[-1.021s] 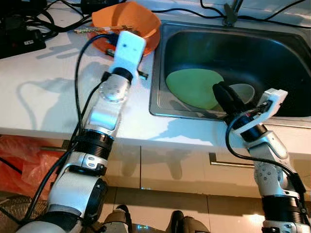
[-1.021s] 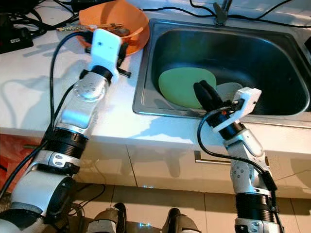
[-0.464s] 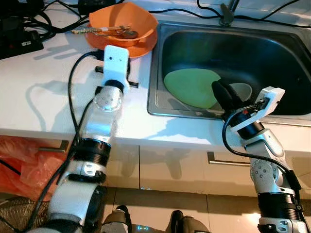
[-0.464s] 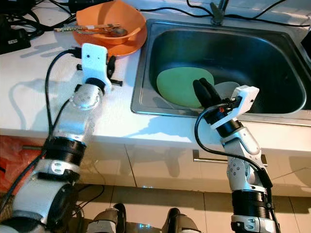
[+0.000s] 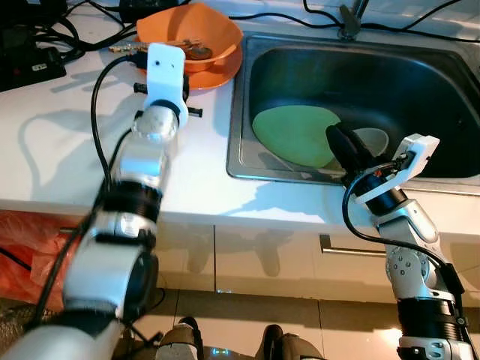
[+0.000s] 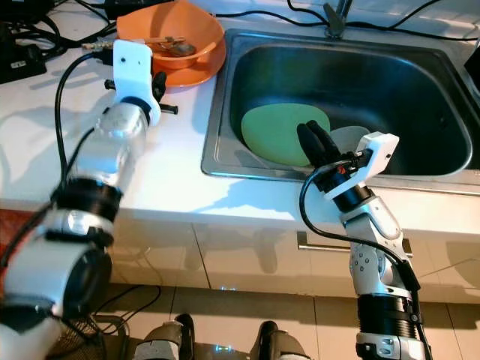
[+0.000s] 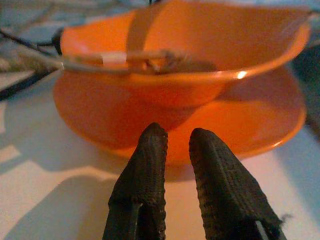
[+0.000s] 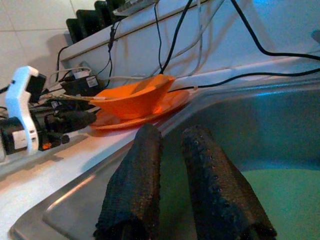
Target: Kitchen organization
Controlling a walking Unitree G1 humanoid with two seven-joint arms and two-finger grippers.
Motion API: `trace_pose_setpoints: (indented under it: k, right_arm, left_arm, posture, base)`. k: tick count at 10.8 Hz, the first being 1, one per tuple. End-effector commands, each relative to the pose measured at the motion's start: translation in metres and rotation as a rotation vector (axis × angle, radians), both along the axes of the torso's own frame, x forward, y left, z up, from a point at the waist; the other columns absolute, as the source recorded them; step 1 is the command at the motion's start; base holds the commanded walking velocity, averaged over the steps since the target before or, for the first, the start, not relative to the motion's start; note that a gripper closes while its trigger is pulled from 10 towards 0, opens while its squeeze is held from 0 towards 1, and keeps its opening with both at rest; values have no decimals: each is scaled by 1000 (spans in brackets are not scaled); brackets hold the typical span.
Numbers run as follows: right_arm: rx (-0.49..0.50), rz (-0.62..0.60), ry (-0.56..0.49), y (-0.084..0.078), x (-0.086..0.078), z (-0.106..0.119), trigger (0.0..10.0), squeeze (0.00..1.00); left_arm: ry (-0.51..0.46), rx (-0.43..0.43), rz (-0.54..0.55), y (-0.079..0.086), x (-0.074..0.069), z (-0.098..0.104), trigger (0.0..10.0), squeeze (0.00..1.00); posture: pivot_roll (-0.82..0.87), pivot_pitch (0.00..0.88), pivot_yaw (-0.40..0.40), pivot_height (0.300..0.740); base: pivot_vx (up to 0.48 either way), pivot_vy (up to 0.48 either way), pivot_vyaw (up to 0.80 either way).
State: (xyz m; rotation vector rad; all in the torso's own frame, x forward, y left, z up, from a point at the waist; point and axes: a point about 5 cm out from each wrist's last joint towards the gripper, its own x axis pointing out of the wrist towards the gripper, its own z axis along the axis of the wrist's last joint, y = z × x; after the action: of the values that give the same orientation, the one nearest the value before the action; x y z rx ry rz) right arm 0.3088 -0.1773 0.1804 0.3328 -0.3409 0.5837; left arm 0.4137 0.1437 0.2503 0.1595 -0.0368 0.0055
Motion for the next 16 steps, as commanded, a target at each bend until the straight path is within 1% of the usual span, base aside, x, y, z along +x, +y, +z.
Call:
trace_pose_setpoints:
  k: [1, 3, 5, 6, 8, 9, 11, 12, 13, 14, 16]
  right_arm:
    - [6, 22, 95, 4, -2, -21, 10000, 0]
    - [3, 27, 98, 4, -4, -21, 10000, 0]
    - [-1, 30, 100, 4, -6, -21, 10000, 0]
    - [-2, 31, 102, 4, -6, -21, 10000, 0]
    - [-5, 35, 107, 4, -7, -22, 10000, 0]
    - [-7, 40, 108, 4, -7, -22, 10000, 0]
    - [-12, 43, 110, 4, -11, -22, 10000, 0]
    - [-11, 39, 114, 3, -15, -22, 10000, 0]
    - [-12, 36, 122, 2, -18, -23, 10000, 0]
    - [-14, 38, 129, 3, -20, -25, 10000, 0]
    - [-14, 44, 149, 5, -27, -27, 10000, 0]
  left_arm:
    - [22, -2, 5, -1, 3, 2, 10000, 0]
    - [49, -37, 5, -1, 8, 8, 10000, 0]
    - [35, -81, 9, 3, 13, 21, 10000, 0]
    - [33, -84, 8, 4, 14, 26, 10000, 0]
    - [58, -130, 37, 8, 16, 29, 10000, 0]
    - [75, -166, 30, 7, 17, 31, 10000, 0]
    - [84, -147, 13, 2, 17, 32, 10000, 0]
    - [60, -148, 16, -1, 18, 38, 10000, 0]
    - [46, -153, 8, -3, 18, 43, 10000, 0]
    - [46, -158, 4, -4, 18, 44, 10000, 0]
    - [66, -183, 8, -3, 18, 42, 10000, 0]
  posture:
    - [139, 210, -25, 740]
    - [130, 215, -26, 740]
    - [116, 217, -24, 740]
    - [116, 217, -25, 740]
    - [120, 216, -25, 740]
    - [116, 218, -24, 740]
    - [102, 230, -26, 740]
    - [94, 244, -28, 740]
    - [93, 257, -28, 740]
    - [92, 264, -29, 740]
    - [83, 304, -26, 740]
  base:
    - [0, 0, 0]
    - [0, 0, 0]
    - [0, 0, 0]
    - [0, 0, 0]
    - [0, 0, 0]
    - [0, 0, 0]
    - [0, 0, 0]
    - [0, 0, 0]
    - [0, 0, 0]
    - [0, 0, 0]
    - [0, 0, 0]
